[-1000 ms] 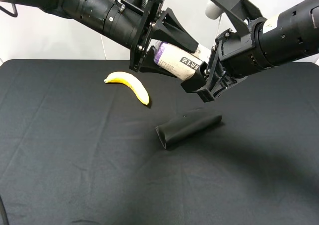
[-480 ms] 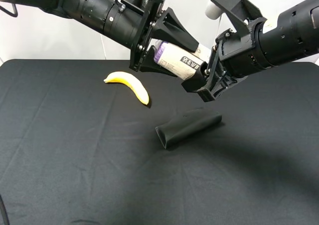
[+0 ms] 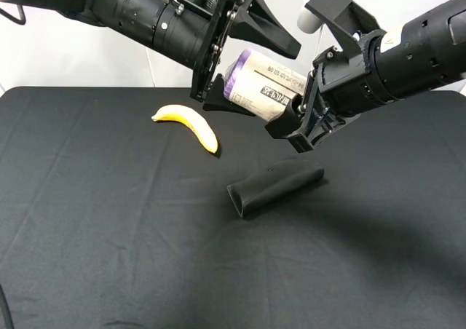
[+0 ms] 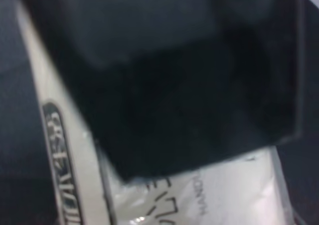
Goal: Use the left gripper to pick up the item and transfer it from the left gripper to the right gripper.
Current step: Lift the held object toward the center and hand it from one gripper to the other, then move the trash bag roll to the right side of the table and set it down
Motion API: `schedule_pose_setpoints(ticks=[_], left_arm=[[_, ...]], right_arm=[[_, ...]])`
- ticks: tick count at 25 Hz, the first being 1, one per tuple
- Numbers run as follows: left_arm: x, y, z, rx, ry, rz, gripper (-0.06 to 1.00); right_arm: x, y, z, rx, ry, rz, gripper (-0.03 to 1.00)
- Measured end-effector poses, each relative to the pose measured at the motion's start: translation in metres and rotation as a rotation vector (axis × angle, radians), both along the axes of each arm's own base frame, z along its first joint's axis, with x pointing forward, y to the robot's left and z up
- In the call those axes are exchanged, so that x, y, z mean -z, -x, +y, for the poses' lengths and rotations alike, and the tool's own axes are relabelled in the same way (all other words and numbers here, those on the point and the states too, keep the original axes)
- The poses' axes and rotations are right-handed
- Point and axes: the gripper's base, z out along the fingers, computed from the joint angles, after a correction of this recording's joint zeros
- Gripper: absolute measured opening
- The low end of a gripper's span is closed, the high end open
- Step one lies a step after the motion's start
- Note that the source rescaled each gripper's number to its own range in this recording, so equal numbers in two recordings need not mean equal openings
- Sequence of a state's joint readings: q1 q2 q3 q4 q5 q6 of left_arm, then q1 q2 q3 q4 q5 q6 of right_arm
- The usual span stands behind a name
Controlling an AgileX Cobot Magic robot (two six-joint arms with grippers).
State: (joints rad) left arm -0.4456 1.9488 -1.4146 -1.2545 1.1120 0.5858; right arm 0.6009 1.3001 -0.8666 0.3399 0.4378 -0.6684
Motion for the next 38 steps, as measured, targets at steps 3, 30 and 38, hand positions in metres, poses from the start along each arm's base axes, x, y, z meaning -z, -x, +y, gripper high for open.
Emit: schedule_pose_setpoints(ticks=[3,30,38], left_arm=[[-0.001,-0.001,0.004,0.011,0.007,0.011,0.99],[-0.047,-0.016,0.109,-0.151,-0.212,-0.176,1.0],[-0.087,0.013,0.135,-0.199,-0.428,-0.338,1.0]], right_arm=[[0.0,0.0,0.0,0.0,0.0,0.0,0.04],[0.0,0.0,0.0,0.0,-0.001,0.004,0.03],[0.0,0.0,0.0,0.001,-0.002,0.005,0.03]])
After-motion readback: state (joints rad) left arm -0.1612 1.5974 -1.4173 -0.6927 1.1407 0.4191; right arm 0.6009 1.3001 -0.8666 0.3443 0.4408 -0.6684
